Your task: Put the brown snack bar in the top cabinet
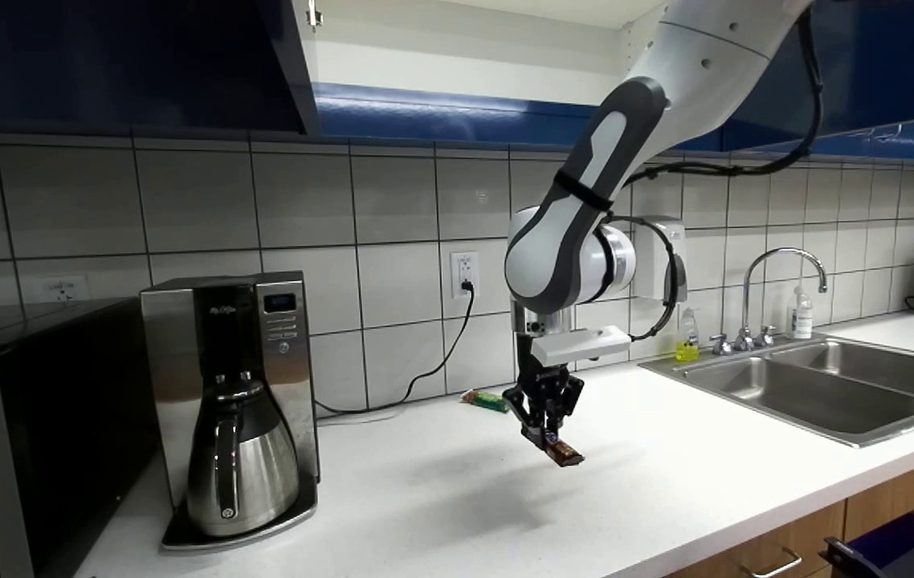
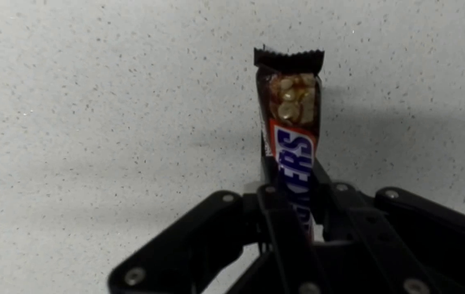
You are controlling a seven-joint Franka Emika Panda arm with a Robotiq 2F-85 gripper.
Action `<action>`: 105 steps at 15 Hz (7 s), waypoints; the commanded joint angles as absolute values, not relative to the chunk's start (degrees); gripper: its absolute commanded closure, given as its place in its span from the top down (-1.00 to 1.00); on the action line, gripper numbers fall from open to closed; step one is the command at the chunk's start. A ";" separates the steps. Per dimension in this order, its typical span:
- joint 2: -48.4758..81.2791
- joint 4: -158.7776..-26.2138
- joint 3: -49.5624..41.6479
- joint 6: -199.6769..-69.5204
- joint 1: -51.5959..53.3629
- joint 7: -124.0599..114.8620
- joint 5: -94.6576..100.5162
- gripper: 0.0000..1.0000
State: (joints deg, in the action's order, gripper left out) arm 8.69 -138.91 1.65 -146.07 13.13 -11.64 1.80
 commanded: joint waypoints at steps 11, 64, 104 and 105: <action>-26.03 -150.04 2.32 -129.49 9.40 4.51 -0.15 -0.90; 15.09 -48.04 -2.97 -91.30 4.90 0.14 0.91 -0.90; -10.69 -76.82 -3.07 -93.37 7.19 -2.26 -0.86 1.00; -13.01 -79.62 -3.06 -93.45 7.50 -2.13 -0.99 1.00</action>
State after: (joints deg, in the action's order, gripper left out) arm -4.33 -68.35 -3.55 -91.57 7.01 -2.14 -0.07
